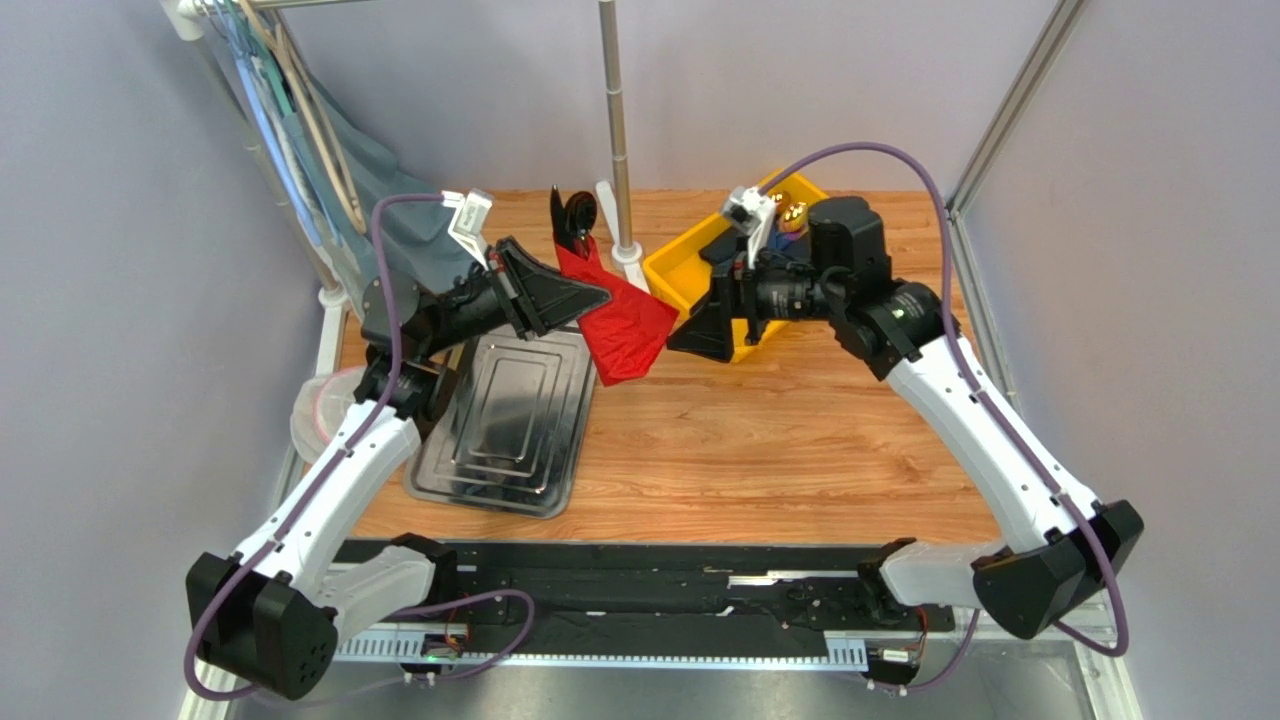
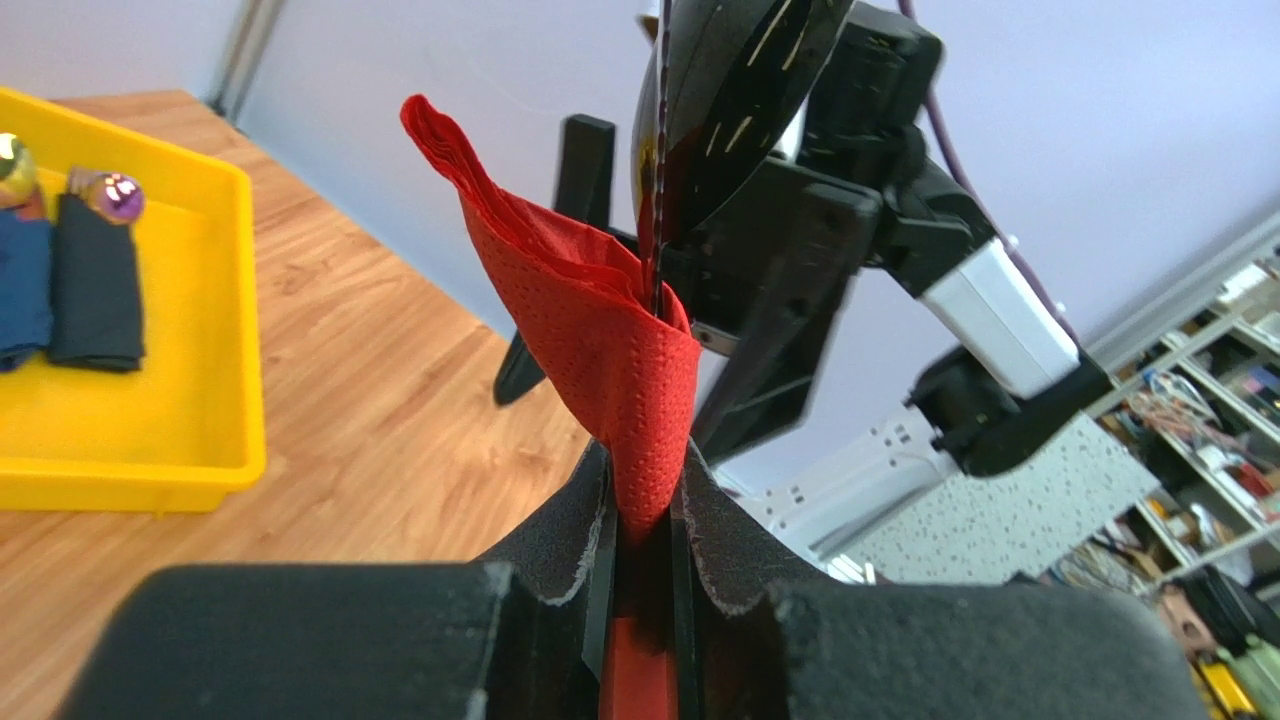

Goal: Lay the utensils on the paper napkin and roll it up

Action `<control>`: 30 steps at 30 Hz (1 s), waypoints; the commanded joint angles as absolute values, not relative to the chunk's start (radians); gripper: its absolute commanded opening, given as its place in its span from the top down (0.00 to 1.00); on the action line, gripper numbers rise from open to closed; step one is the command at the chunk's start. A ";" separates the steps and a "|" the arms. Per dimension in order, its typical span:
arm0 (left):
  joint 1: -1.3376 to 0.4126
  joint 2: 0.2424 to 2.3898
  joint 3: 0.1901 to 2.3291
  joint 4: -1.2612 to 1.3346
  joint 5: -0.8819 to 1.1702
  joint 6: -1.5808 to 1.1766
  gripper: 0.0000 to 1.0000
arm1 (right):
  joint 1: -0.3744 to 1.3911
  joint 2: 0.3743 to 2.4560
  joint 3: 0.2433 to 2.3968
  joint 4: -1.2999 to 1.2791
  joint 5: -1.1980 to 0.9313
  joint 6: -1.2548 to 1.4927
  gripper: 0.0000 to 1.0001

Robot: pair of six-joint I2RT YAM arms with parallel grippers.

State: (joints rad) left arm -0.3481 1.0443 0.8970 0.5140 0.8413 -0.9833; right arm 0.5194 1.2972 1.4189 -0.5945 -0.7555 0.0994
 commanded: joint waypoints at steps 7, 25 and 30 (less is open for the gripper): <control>-0.334 1.072 0.985 0.543 0.818 -1.005 1.00 | 0.535 1.106 1.244 -0.361 -0.835 0.305 0.00; -0.336 1.074 1.012 0.512 0.801 -0.996 1.00 | 0.722 1.223 1.305 -0.224 -0.604 0.423 0.00; -0.336 1.071 1.005 0.517 0.801 -1.002 1.00 | 0.724 1.230 1.316 -0.190 -0.620 0.449 0.00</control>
State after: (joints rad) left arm -0.3351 1.0828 0.9733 0.4721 0.8192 -0.9890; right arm 0.7177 1.2255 1.2636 -0.2787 -0.6041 0.4118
